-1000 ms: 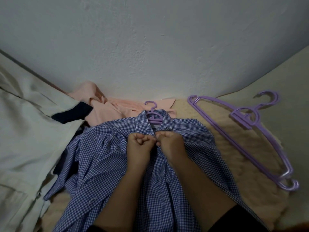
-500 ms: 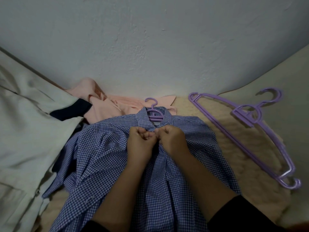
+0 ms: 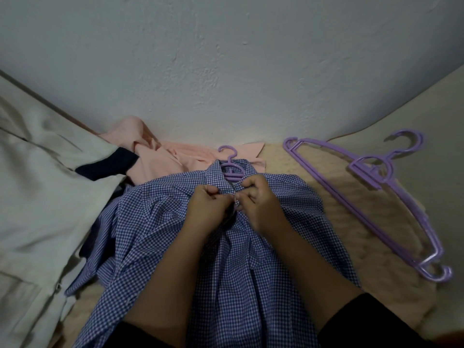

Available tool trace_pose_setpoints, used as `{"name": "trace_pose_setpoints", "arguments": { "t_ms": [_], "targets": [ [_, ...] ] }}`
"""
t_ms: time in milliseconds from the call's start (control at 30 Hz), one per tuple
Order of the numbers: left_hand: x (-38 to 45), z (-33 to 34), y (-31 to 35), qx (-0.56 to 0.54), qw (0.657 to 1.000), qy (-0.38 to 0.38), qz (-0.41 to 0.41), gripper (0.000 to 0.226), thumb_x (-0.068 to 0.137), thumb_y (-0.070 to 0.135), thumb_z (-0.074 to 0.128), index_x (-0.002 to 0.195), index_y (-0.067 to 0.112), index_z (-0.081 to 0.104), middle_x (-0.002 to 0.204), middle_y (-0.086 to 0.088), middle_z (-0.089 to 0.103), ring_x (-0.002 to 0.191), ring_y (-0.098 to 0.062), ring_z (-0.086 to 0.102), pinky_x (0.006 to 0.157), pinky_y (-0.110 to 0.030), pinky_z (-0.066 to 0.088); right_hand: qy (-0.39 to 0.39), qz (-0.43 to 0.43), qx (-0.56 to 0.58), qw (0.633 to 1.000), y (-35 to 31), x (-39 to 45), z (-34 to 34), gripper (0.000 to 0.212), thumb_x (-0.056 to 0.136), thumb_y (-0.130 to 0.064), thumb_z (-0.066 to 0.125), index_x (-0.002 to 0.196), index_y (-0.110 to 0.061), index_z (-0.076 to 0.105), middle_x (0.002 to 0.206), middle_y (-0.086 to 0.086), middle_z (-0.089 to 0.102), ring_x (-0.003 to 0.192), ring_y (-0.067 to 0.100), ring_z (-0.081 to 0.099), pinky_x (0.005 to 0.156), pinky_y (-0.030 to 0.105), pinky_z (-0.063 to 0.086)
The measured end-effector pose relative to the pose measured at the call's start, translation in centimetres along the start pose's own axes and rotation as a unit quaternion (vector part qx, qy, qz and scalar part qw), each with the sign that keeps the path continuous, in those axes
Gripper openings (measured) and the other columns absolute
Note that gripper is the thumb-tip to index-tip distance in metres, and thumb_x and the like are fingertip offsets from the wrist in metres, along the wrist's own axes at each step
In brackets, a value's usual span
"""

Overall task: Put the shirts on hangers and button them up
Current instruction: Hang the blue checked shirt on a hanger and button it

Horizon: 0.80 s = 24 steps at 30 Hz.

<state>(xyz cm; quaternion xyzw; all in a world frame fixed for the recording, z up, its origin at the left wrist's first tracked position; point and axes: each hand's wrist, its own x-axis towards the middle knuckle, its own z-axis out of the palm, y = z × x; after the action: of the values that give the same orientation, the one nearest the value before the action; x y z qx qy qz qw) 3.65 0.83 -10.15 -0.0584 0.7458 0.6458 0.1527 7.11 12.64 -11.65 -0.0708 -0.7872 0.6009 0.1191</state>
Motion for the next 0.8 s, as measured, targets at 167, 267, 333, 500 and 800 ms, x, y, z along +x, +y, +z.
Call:
{"name": "trace_pose_setpoints", "arguments": {
  "t_ms": [167, 267, 333, 500, 800],
  "targets": [
    [0.1, -0.9, 0.3, -0.082, 0.994, -0.028, -0.065, 0.026, 0.082, 0.007, 0.071, 0.097, 0.006, 0.049, 0.062, -0.007, 0.057, 0.050, -0.015, 0.054, 0.046, -0.026, 0.048, 0.038, -0.060, -0.117, 0.991, 0.4, -0.4, -0.6, 0.011, 0.090, -0.004, 0.057, 0.093, -0.011, 0.050, 0.074, 0.007, 0.060, 0.068, 0.024, 0.058, 0.063, 0.034, 0.047],
    [-1.5, -1.4, 0.1, 0.121, 0.992, 0.025, 0.023, 0.034, 0.078, 0.012, 0.076, 0.082, 0.014, 0.042, 0.069, -0.004, 0.057, 0.062, -0.019, 0.056, 0.065, -0.037, 0.051, 0.013, -0.013, -0.189, 0.982, 0.9, -1.4, -1.6, 0.008, 0.089, -0.010, 0.060, 0.089, -0.006, 0.053, 0.069, 0.002, 0.054, 0.066, 0.021, 0.052, 0.061, 0.030, 0.042],
    [-3.5, -2.2, 0.0, 0.247, 0.966, 0.023, 0.069, 0.037, 0.078, 0.015, 0.076, 0.079, 0.018, 0.039, 0.074, -0.002, 0.061, 0.066, -0.017, 0.057, 0.065, -0.033, 0.047, -0.015, 0.020, -0.236, 0.971, 1.0, -2.5, -2.4, 0.013, 0.089, -0.017, 0.061, 0.088, -0.007, 0.052, 0.066, 0.000, 0.049, 0.064, 0.021, 0.049, 0.064, 0.034, 0.046],
    [-7.9, -5.1, -1.0, 0.481, 0.863, 0.046, 0.145, 0.028, 0.080, 0.028, 0.069, 0.090, 0.023, 0.043, 0.086, 0.008, 0.056, 0.080, -0.013, 0.056, 0.070, -0.034, 0.049, -0.057, 0.044, -0.335, 0.940, 0.2, -7.7, -5.1, 0.022, 0.086, -0.039, 0.061, 0.091, -0.024, 0.047, 0.077, -0.013, 0.043, 0.070, 0.010, 0.045, 0.065, 0.029, 0.041],
    [-13.0, -5.3, -0.4, 0.406, 0.893, 0.071, 0.181, 0.020, 0.087, 0.016, 0.060, 0.100, 0.020, 0.046, 0.088, 0.005, 0.059, 0.077, -0.016, 0.058, 0.068, -0.035, 0.050, -0.013, 0.113, -0.304, 0.946, -3.3, -13.0, -3.7, 0.026, 0.084, -0.001, 0.052, 0.106, -0.013, 0.056, 0.111, 0.007, 0.051, 0.091, 0.022, 0.053, 0.073, 0.029, 0.045]
  ]
}}
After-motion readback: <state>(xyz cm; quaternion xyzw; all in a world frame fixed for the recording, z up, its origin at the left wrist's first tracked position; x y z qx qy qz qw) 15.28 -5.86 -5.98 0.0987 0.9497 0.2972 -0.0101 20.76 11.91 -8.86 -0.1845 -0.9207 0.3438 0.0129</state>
